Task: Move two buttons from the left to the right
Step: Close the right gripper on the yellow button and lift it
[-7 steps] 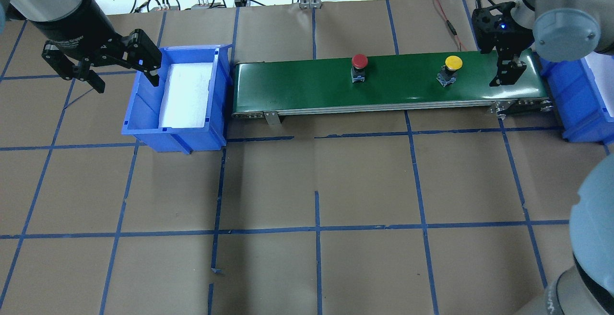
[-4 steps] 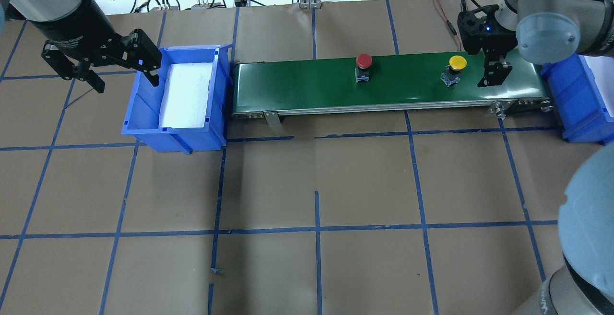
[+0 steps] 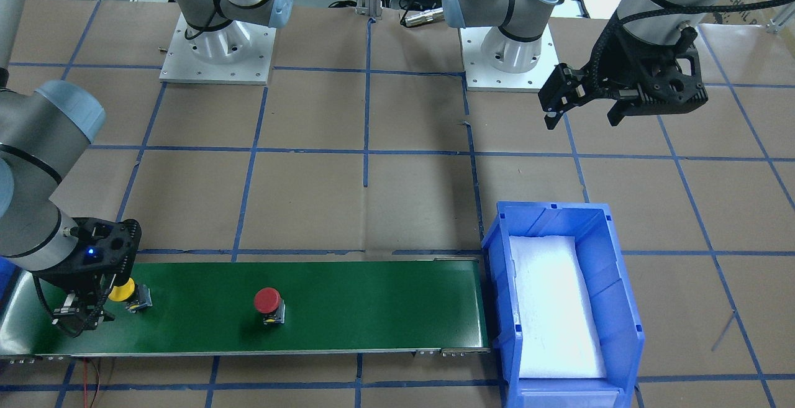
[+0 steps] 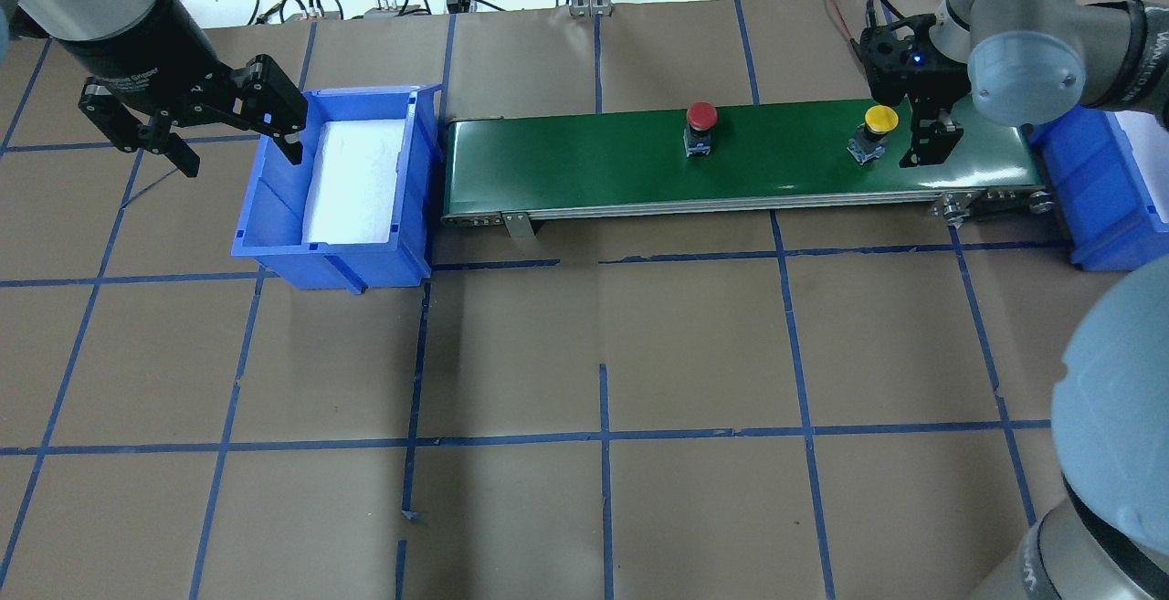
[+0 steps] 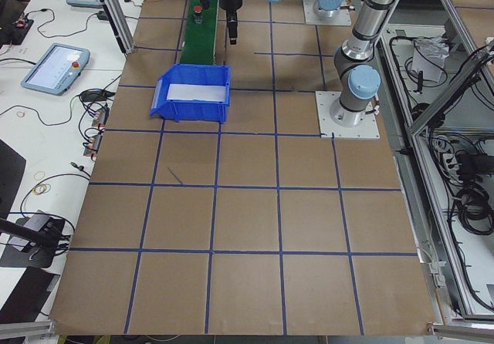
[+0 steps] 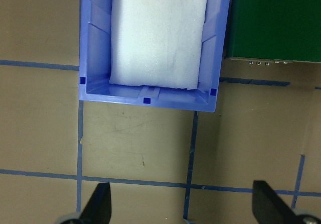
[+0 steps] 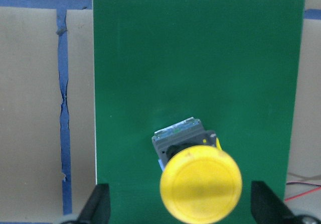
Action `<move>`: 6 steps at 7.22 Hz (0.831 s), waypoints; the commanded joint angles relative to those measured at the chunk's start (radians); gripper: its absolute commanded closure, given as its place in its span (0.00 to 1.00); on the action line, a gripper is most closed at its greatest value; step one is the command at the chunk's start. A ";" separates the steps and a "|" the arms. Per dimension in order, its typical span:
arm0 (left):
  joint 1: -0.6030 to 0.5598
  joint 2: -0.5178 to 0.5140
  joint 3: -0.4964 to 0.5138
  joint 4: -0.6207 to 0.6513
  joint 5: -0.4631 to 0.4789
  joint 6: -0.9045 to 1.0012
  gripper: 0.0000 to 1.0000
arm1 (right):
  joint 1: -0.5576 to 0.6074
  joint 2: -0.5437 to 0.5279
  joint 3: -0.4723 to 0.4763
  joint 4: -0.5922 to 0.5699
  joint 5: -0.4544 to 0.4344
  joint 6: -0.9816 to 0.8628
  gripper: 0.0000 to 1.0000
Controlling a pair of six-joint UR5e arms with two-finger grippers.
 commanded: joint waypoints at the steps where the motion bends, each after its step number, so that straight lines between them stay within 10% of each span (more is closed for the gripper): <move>1: 0.001 0.000 0.000 0.000 0.001 0.001 0.00 | 0.001 0.001 0.000 -0.002 0.000 0.002 0.01; 4: -0.001 0.000 -0.001 0.000 0.001 0.001 0.00 | 0.001 0.007 -0.005 -0.004 0.000 0.003 0.11; 6: -0.001 0.000 0.000 0.000 0.001 0.001 0.00 | 0.001 0.010 -0.017 -0.004 -0.032 0.000 0.70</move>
